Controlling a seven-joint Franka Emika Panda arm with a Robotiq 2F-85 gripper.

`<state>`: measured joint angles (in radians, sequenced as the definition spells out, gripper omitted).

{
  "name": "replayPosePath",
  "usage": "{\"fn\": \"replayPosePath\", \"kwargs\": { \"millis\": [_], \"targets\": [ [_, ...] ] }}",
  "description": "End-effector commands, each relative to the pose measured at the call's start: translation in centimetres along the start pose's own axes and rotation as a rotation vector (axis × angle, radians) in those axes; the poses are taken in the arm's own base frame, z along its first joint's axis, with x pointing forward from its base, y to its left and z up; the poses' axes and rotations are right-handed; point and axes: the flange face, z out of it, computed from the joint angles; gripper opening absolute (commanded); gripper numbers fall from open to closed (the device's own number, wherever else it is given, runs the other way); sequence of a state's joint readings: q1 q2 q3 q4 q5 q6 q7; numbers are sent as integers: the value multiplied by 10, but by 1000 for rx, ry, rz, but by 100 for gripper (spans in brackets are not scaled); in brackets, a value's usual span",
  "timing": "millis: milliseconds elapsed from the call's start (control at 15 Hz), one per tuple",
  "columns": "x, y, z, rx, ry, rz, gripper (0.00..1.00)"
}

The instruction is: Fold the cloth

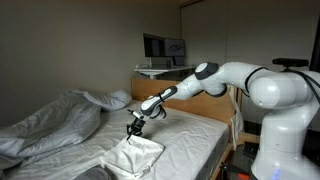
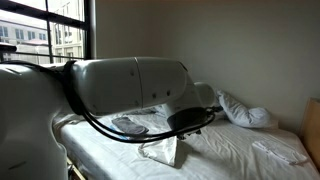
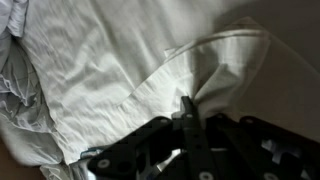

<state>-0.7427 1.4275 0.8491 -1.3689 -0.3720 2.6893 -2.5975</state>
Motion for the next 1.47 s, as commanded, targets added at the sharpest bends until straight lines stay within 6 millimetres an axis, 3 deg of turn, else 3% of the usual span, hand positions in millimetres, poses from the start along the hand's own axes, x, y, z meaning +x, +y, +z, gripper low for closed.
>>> {"fn": "replayPosePath", "kwargs": {
  "millis": [0,400,933,1400],
  "targets": [
    [-14,-10,-6,53,55,-8,9],
    [-33,-22,-3,110,61,9,7],
    [-18,-1,11,115,44,-45,8],
    [-36,-7,15,183,-24,-51,9]
  ]
}}
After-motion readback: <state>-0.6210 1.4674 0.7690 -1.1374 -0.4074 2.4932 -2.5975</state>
